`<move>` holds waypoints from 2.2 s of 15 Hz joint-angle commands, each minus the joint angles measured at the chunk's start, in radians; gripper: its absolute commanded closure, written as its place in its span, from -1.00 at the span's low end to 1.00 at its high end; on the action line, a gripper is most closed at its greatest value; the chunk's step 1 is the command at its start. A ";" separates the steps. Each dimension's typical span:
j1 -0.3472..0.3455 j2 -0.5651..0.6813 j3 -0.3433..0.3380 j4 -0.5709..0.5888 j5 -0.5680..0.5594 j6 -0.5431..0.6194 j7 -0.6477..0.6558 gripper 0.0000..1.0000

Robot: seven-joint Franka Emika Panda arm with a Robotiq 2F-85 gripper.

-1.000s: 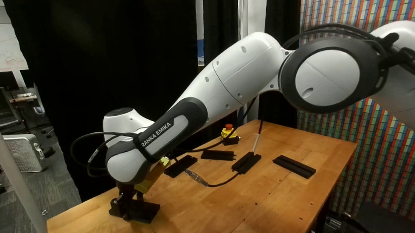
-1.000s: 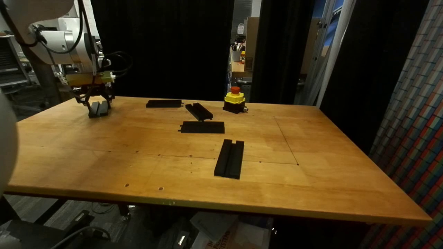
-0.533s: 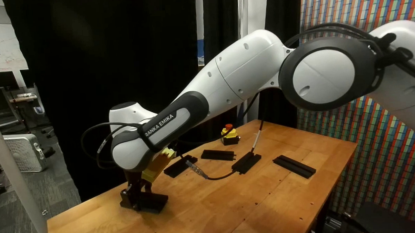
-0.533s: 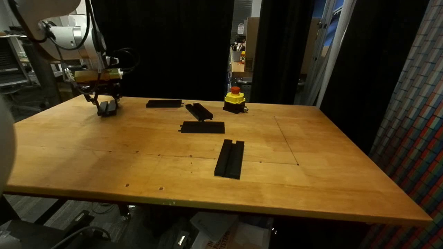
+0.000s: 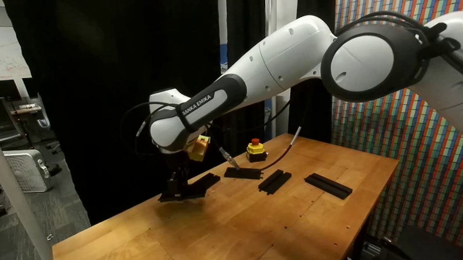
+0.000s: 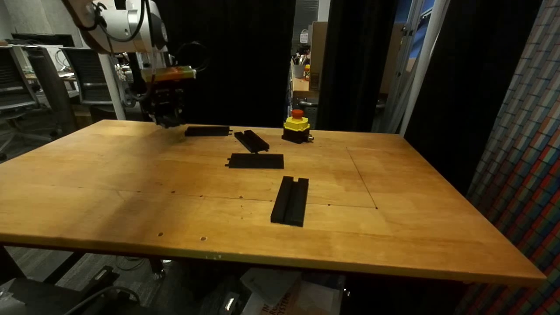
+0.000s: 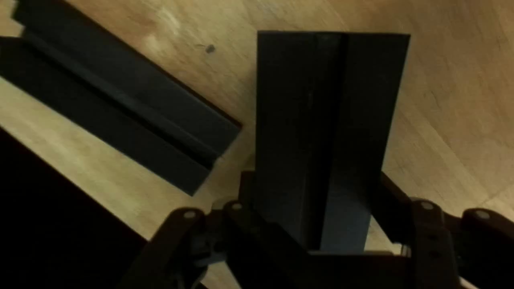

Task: Arrange the black objects together

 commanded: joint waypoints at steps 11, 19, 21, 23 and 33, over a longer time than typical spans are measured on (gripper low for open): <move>-0.170 -0.168 0.055 -0.239 -0.007 -0.024 -0.785 0.10; -0.174 -0.174 0.059 -0.251 0.016 0.115 -0.901 0.10; -0.177 -0.165 0.059 -0.253 0.018 0.163 -0.916 0.10; -0.174 -0.155 0.058 -0.255 0.015 0.198 -0.926 0.10; -0.175 -0.104 0.042 -0.232 0.001 0.260 -1.004 0.10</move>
